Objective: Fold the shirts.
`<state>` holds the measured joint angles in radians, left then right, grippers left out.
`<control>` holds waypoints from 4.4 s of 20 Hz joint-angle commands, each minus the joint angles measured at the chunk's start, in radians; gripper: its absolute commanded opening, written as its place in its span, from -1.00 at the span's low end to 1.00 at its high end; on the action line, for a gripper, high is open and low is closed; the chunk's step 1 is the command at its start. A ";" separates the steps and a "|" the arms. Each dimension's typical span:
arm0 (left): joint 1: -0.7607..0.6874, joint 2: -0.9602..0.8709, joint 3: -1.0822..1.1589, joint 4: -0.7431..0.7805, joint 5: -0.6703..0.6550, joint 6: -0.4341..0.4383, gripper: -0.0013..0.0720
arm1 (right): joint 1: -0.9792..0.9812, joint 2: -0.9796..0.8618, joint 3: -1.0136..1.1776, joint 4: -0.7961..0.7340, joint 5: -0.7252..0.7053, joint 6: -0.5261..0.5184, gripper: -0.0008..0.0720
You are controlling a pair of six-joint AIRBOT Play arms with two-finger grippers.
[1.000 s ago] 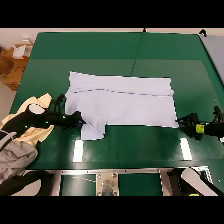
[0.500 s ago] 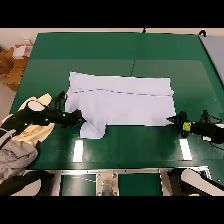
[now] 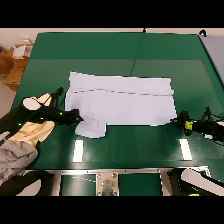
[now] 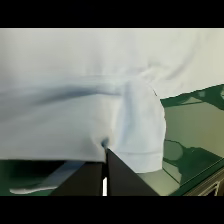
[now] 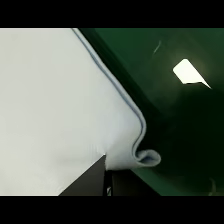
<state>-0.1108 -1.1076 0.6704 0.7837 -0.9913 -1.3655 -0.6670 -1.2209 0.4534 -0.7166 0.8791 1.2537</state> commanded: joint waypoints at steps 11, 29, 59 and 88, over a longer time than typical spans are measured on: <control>0.000 0.417 0.042 0.229 -0.351 -0.262 -0.90 | -0.008 0.321 0.098 -0.430 0.346 0.314 -0.94; 0.001 -0.522 0.964 0.271 -0.250 -0.092 -0.89 | 0.221 -0.389 0.909 -0.205 0.281 0.343 -0.93; -0.043 -0.714 1.253 0.236 -0.266 -0.118 -0.89 | 0.172 -0.824 1.230 -0.137 0.632 -0.137 -0.94; -0.150 -0.922 1.395 -0.260 -0.443 -0.024 -0.89 | 0.643 -0.342 1.392 -0.049 0.693 0.082 -0.94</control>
<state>-0.4034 -2.1201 2.0583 0.5194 -1.2072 -1.3861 -0.1146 -1.5639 1.8523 -0.7677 1.6627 1.3003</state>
